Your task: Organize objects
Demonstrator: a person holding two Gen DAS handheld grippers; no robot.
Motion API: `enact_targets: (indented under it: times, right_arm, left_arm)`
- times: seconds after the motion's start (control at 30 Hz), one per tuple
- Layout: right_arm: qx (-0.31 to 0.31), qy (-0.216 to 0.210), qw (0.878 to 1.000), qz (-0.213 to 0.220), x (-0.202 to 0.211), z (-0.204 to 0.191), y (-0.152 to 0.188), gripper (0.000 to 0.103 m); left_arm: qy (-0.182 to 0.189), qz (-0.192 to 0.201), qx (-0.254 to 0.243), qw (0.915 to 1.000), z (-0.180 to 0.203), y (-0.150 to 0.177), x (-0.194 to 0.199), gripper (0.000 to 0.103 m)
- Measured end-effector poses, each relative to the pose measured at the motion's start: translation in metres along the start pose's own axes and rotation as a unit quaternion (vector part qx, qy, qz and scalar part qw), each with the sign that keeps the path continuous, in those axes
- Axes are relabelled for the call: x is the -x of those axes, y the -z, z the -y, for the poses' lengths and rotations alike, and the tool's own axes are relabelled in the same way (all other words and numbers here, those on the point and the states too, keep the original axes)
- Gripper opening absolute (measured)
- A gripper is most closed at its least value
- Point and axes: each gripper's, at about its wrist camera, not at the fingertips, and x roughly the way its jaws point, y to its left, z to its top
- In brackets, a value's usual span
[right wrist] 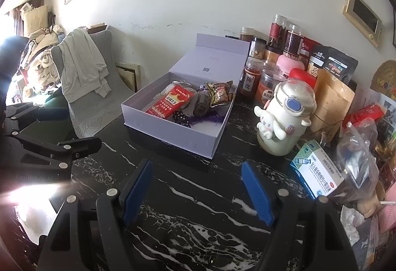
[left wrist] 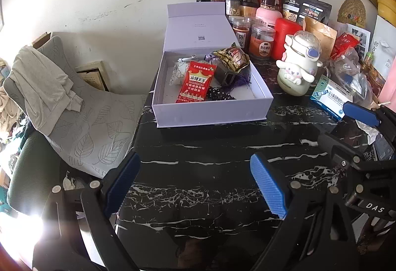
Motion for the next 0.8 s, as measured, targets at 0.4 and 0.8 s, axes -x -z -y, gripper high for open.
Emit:
enact_targets:
  times: [0.4, 0.8]
  right_arm:
    - [0.002, 0.001, 1.000, -0.002, -0.0052, -0.0007, -0.0018, 0.075]
    - [-0.003, 0.006, 1.000, -0.005, -0.0096, 0.0021, -0.0031, 0.075]
  left_arm:
    - [-0.007, -0.002, 0.002, 1.0000, -0.0033, -0.0050, -0.0043, 0.090]
    - [-0.006, -0.009, -0.004, 0.9999, -0.0010, -0.0062, -0.0088, 0.090]
